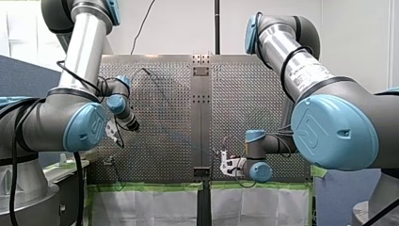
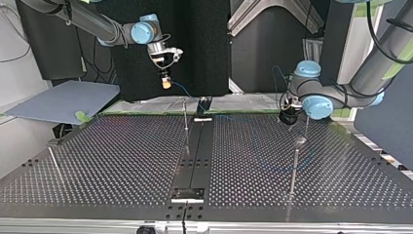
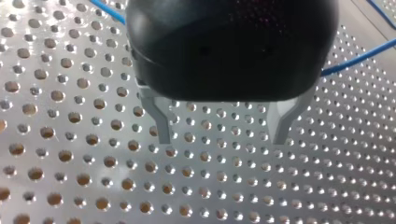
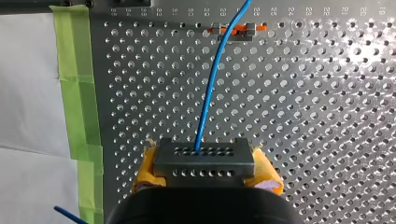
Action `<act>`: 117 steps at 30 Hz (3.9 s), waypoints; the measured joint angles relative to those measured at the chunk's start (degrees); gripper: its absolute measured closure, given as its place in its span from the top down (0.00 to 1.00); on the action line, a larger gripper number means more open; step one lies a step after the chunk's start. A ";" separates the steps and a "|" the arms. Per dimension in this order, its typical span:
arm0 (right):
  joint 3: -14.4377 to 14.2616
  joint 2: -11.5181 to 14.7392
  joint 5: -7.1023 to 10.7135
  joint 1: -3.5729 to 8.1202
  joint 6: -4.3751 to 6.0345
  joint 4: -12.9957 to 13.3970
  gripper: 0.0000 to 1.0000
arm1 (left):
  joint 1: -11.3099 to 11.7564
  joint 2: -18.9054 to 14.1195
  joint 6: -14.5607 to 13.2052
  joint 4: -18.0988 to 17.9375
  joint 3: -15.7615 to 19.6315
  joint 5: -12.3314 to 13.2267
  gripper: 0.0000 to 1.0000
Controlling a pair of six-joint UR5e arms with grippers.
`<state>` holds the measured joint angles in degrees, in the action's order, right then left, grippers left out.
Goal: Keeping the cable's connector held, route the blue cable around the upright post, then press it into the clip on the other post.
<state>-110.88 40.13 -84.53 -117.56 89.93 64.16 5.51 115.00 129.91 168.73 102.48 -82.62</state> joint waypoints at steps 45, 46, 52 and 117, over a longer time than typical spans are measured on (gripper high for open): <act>0.00 0.01 0.59 0.24 0.26 0.03 0.00 | 5.29 -6.29 25.23 -25.24 13.88 5.73 1.00; 0.00 0.01 0.59 0.25 0.26 0.04 0.00 | 5.36 -6.67 25.78 -25.76 14.33 5.53 1.00; 0.00 0.00 0.73 0.26 0.32 0.19 0.00 | 5.46 -7.94 29.09 -29.09 17.46 3.59 1.00; 0.00 0.00 0.94 0.02 0.44 0.62 0.00 | 4.54 -18.82 37.48 -39.81 33.51 4.11 1.00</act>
<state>-110.88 40.14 -83.59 -117.54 90.37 64.79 10.04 96.19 167.39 128.93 135.98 -78.51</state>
